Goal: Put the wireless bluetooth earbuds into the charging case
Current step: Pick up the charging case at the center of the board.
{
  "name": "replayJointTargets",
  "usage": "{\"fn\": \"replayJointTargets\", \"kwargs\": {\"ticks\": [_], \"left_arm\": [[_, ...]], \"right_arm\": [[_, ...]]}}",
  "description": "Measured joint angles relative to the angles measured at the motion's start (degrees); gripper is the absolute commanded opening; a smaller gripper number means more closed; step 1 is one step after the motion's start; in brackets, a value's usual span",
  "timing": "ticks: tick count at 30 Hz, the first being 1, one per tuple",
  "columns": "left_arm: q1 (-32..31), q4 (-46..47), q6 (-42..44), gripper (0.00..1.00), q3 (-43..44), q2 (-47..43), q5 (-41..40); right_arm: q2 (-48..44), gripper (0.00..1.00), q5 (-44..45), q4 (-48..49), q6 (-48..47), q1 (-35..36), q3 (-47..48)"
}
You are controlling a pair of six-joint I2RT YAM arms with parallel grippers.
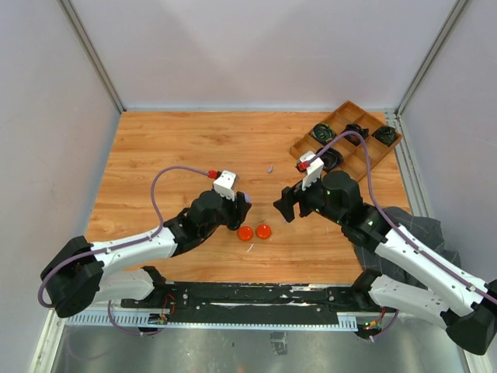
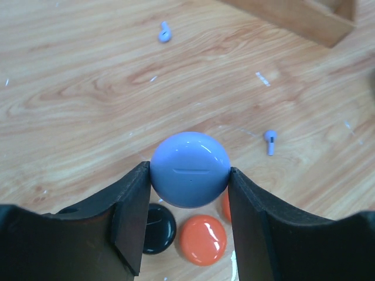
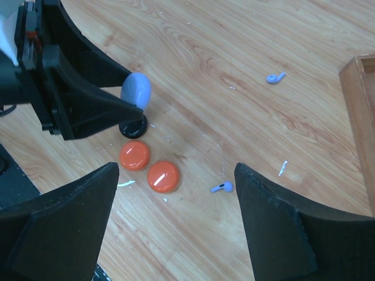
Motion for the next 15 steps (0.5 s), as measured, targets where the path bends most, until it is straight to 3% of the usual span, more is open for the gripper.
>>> {"fn": "replayJointTargets", "kwargs": {"ticks": [15], "left_arm": [[-9.6,20.4,19.5,0.46,-9.2,-5.0,1.8]], "right_arm": [[8.3,0.72,-8.6,-1.6,3.3,0.0,6.3]]}}
